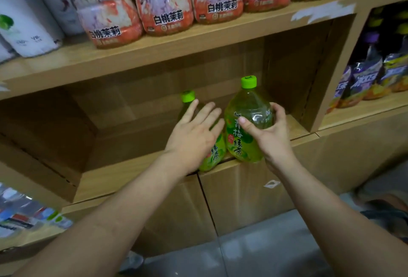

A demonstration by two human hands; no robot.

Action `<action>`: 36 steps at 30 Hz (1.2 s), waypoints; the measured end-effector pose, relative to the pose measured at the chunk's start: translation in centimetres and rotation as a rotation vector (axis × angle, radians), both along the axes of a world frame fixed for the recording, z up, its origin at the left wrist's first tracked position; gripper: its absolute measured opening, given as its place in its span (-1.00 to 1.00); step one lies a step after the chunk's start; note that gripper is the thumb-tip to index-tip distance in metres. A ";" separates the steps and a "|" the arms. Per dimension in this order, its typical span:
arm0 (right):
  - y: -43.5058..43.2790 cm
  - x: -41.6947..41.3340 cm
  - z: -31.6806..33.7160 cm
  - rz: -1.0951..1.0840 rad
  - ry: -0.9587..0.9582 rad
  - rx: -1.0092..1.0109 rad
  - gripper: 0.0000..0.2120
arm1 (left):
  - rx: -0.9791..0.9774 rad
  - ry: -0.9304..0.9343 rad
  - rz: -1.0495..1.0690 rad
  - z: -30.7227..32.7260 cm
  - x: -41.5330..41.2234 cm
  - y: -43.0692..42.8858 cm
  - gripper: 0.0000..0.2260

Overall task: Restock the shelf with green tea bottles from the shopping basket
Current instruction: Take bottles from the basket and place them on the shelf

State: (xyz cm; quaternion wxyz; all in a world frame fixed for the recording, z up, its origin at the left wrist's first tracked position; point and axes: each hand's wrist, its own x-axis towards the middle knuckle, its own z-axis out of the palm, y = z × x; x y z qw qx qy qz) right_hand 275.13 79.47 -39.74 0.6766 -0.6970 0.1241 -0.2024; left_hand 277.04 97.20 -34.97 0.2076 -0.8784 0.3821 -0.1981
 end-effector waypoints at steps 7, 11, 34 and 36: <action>-0.1 2.5 -2.6 0.110 -0.073 -0.147 -0.09 | -0.987 0.082 0.105 -8.0 -3.1 2.3 -0.14; -0.5 4.2 -2.8 0.243 -0.080 -0.201 -0.13 | -1.285 0.258 0.202 -8.8 -1.7 2.7 -0.01; -0.1 4.5 -4.3 0.067 -0.145 -0.776 -0.38 | -1.039 -0.016 0.024 -10.4 -0.3 0.0 -0.59; -1.5 1.0 -4.1 0.166 -0.191 -0.830 -0.44 | -1.121 0.144 -0.228 -11.6 -2.2 -2.3 -0.73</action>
